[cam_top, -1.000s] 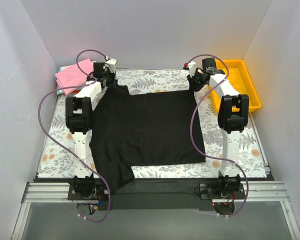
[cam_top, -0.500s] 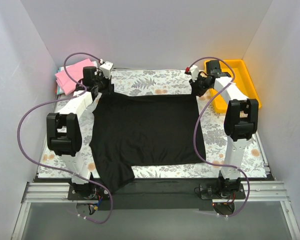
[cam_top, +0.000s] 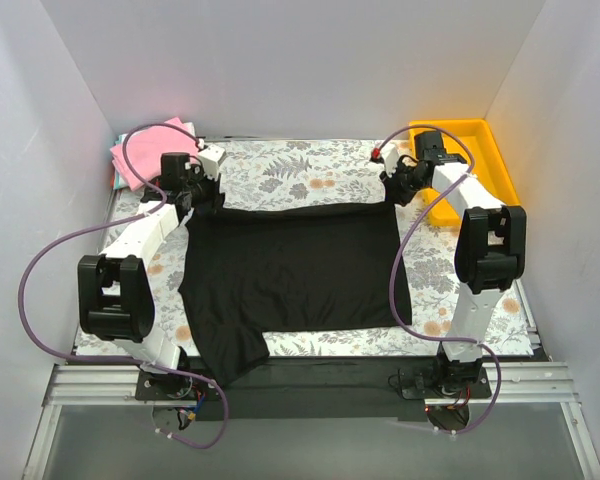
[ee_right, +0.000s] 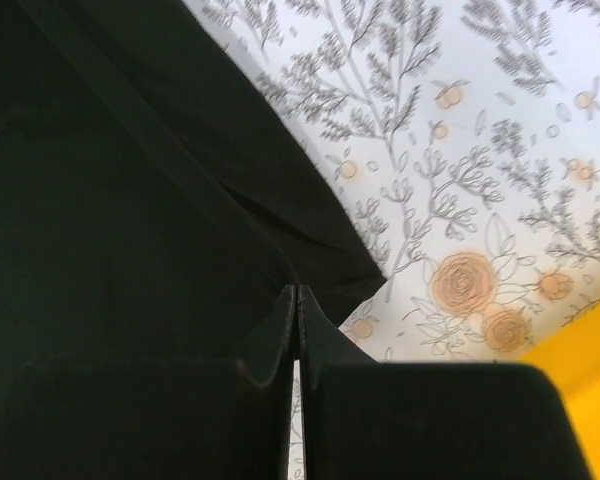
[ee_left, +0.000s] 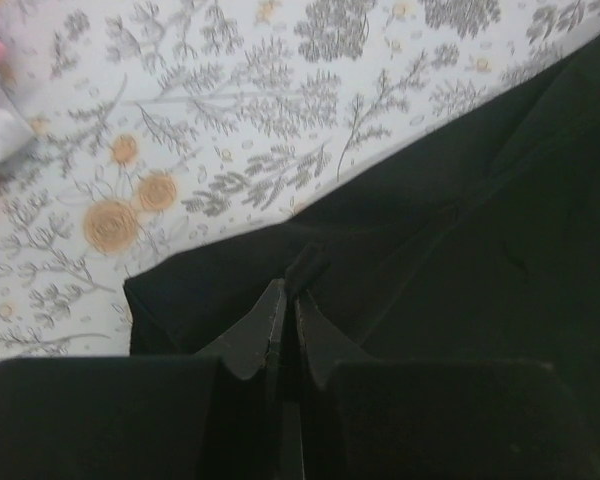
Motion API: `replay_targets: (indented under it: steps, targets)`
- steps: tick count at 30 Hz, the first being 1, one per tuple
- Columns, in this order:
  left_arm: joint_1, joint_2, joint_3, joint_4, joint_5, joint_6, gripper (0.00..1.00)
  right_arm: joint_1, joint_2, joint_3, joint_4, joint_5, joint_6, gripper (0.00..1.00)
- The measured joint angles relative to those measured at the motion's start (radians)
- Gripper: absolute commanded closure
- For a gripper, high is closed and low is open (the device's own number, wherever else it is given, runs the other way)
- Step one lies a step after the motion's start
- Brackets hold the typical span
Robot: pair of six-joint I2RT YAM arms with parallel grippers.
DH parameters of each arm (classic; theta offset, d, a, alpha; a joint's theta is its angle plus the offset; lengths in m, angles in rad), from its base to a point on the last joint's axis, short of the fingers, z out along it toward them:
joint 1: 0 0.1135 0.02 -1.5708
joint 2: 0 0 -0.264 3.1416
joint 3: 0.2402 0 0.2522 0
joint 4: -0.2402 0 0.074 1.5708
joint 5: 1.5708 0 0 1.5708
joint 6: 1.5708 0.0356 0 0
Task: Fold and stack the t-shirts
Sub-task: Fold the tshirt
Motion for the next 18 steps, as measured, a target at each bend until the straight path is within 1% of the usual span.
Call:
replay_targets:
  steps: [9,18]
  targets:
    - [0.000,-0.021,-0.118,-0.081,-0.024,0.002,1.00,0.000,-0.023,-0.130,-0.018,0.003,-0.051,0.99]
    - [0.000,-0.035,-0.208,-0.131,-0.038,0.014,1.00,0.002,-0.023,-0.136,-0.023,0.013,-0.073,0.99]
